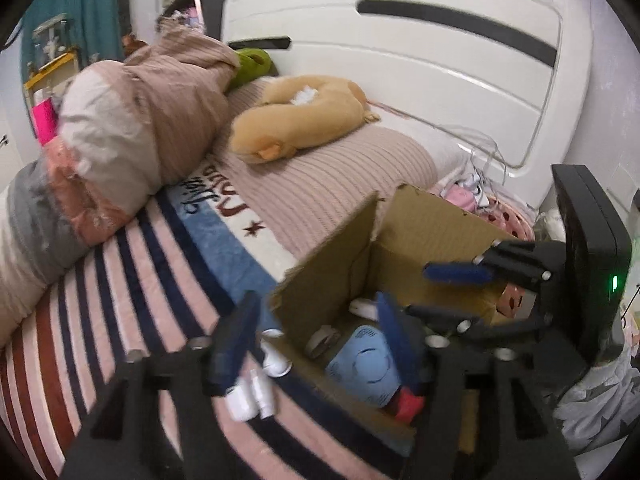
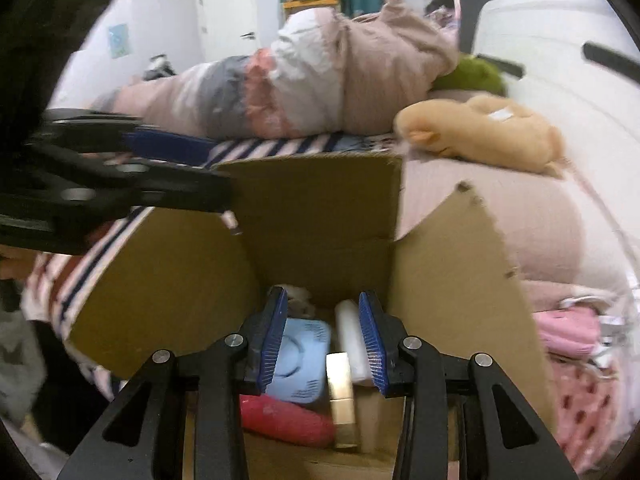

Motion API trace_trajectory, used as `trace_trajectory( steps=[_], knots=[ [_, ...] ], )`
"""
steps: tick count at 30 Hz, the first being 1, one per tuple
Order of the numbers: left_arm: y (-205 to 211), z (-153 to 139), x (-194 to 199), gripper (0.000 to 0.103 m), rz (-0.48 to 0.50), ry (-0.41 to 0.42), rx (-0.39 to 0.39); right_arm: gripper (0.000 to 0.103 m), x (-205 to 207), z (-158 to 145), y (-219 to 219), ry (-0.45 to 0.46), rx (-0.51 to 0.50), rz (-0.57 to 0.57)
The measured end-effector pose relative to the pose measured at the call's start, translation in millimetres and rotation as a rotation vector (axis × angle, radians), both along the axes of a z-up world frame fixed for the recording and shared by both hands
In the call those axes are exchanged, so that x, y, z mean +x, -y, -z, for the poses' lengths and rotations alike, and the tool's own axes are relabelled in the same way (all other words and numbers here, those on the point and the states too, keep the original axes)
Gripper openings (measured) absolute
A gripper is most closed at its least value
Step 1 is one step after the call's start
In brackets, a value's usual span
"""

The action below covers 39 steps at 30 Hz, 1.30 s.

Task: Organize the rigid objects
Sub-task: 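Carry the white tube and tape roll into the box with both grippers, then grasp the white earbud case with the left gripper while the right grasps the small white bottle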

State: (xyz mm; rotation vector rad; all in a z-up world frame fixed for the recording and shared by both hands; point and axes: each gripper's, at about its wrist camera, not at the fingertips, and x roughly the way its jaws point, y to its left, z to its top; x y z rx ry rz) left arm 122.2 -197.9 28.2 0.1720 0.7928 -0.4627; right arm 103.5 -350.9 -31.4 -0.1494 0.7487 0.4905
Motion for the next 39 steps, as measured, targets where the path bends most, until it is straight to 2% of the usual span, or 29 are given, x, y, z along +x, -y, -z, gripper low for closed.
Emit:
trace_trajectory(
  steps=[1,2,7,10,14,17,20,25,30,33,36,39],
  knots=[
    [-11,-3,-5,0.066,-0.013,0.014,-0.013,0.047,-4,-5,0,0.013,0.015,0.004],
    [-21,-5,-9,0.066,-0.023,0.021,-0.022,0.049,-8,-12,0,0.031,0.030,0.002],
    [-72,2,-27,0.066,-0.078,0.036,-0.047,0.050,-43,-51,-24,0.127,0.112,-0.053],
    [-96,24,-33,0.066,-0.090,0.013,-0.049,0.050,-60,-65,-47,0.140,0.155,-0.106],
    [-127,55,-37,0.066,-0.116,-0.026,-0.059,0.050,-78,-63,-92,0.127,0.134,-0.184],
    [-154,74,-37,0.066,-0.134,-0.058,-0.096,0.050,-83,-46,-122,0.073,0.111,-0.225],
    [-173,91,-37,0.066,-0.135,-0.087,-0.125,0.049,-79,-17,-149,0.012,0.072,-0.216],
    [-178,125,-24,0.066,-0.093,-0.153,-0.197,0.049,-64,37,-176,-0.073,0.015,-0.178],
    [-159,156,3,0.066,-0.042,-0.237,-0.229,0.049,-43,88,-183,-0.048,-0.095,-0.050],
    [-143,172,21,0.066,-0.011,-0.295,-0.248,0.049,-24,111,-179,-0.042,-0.124,0.023],
    [-130,184,32,0.066,0.013,-0.334,-0.270,0.047,-11,124,-176,-0.054,-0.105,0.030],
    [-123,191,44,0.066,-0.009,-0.344,-0.287,0.047,-7,131,-180,-0.044,-0.113,0.028]
  ],
)
